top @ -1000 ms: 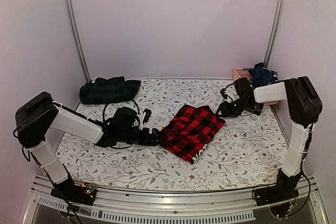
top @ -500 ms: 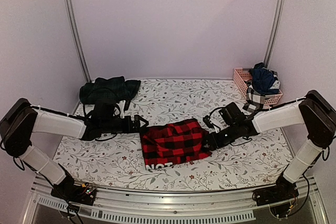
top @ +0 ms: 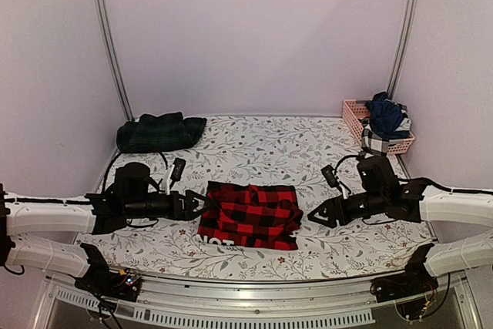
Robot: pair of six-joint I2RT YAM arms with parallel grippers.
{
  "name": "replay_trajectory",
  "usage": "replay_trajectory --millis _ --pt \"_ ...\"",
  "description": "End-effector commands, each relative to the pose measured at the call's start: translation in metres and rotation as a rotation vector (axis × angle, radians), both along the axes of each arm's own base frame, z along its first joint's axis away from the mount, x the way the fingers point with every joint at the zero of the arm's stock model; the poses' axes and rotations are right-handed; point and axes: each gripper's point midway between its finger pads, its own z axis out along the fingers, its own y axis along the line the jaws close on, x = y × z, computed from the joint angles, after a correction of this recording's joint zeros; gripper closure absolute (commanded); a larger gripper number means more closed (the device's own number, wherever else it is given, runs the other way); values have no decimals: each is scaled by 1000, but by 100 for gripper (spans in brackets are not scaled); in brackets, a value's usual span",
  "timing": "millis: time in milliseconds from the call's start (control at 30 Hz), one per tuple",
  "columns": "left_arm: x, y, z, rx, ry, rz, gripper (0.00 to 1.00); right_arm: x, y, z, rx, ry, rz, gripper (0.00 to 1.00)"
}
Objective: Fold and stack the mixed laundry pile
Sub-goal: Rotate the square-folded T-shirt at the center of the board, then adjust the square-folded T-shirt at the center of the board.
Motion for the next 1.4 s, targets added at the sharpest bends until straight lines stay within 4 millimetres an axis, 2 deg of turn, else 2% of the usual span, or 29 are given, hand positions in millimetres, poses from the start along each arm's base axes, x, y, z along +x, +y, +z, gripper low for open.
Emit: replay_trajectory --millis 0,167,333,467,567,700,967,1133,1267,1367 --pt "-18 -16 -11 -38 101 -51 0 -20 23 18 185 75 80 41" --pt "-25 -36 -21 -70 162 -102 0 -25 45 0 173 155 106 40" --pt "-24 -47 -29 -72 186 -120 0 -22 70 -10 158 193 150 39" --pt "-26 -53 -37 -80 216 -126 0 -17 81 -20 160 224 163 38" --pt "-28 -58 -40 -83 230 -142 0 -14 90 -13 192 230 176 37" --pt "-28 -66 -38 -84 222 -165 0 -14 96 -17 198 256 186 37" --pt "-19 -83 -18 -114 181 -210 0 -6 110 -1 235 254 212 37" --pt "0 -85 -1 -158 141 -199 0 12 100 -5 209 254 163 37" --pt "33 -79 12 -220 105 -129 0 33 87 -2 212 230 113 34" --pt "66 -68 15 -254 90 -58 0 59 80 3 205 177 75 31"
